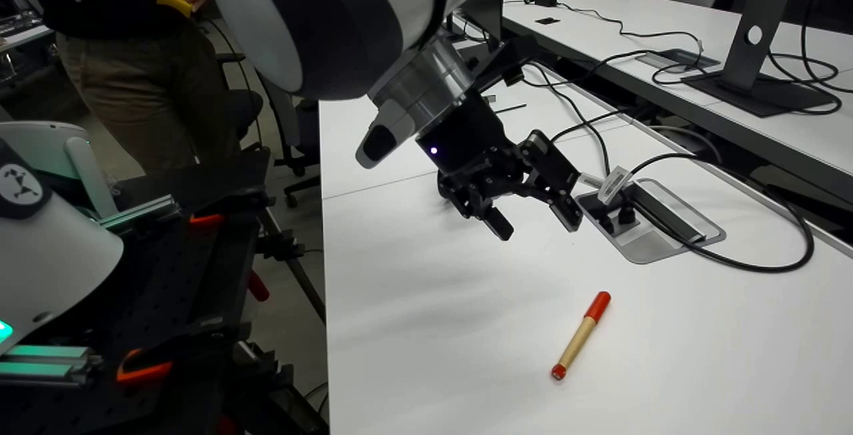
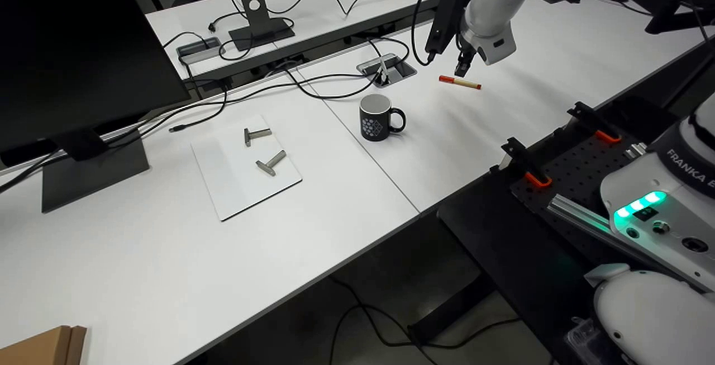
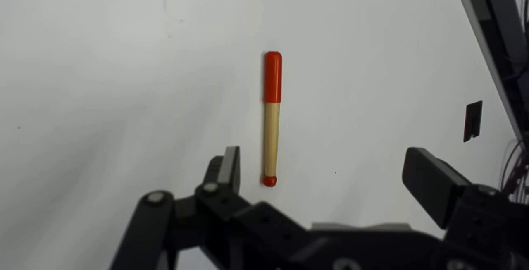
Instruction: Put the pen inside the mug cup
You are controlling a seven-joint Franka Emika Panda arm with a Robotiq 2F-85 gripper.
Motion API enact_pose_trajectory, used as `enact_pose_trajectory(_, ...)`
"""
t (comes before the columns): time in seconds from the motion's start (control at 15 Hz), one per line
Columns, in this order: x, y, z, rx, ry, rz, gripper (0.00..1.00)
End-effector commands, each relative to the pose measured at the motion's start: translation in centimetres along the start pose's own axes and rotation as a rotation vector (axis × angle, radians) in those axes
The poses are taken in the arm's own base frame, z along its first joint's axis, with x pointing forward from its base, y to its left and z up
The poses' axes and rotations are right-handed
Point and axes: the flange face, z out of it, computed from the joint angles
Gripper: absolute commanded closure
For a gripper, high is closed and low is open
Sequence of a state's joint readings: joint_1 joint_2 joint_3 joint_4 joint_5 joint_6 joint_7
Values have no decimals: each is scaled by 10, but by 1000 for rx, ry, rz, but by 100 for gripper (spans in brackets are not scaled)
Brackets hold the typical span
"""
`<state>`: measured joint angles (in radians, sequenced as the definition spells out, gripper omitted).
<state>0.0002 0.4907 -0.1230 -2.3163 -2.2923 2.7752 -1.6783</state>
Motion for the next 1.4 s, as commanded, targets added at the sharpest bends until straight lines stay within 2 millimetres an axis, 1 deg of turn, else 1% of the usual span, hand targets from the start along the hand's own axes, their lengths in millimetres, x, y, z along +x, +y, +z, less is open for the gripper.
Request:
enact_pose_trajectory(0.0, 0, 0, 0, 2, 7, -2, 0)
enact_pose_trajectory(0.2, -2, 2, -1, 2, 8, -5, 0)
enact_pose_trajectory(0.47, -6, -5, -13, -189, -67, -68, 0)
enact_pose_trajectory(0.6, -7, -11, -16, -274, -88, -92, 0)
enact_pose_trajectory(0.8, -10, -22, -19, -335, -101, -106, 0)
enact_pose_trajectory(0.93, -11, -27, -15, -334, -81, -89, 0)
enact_pose_trajectory(1.07, -8, -28, -7, -330, -47, -76, 0)
enact_pose_trajectory(1.33, -11, -31, 9, -345, 1, -34, 0)
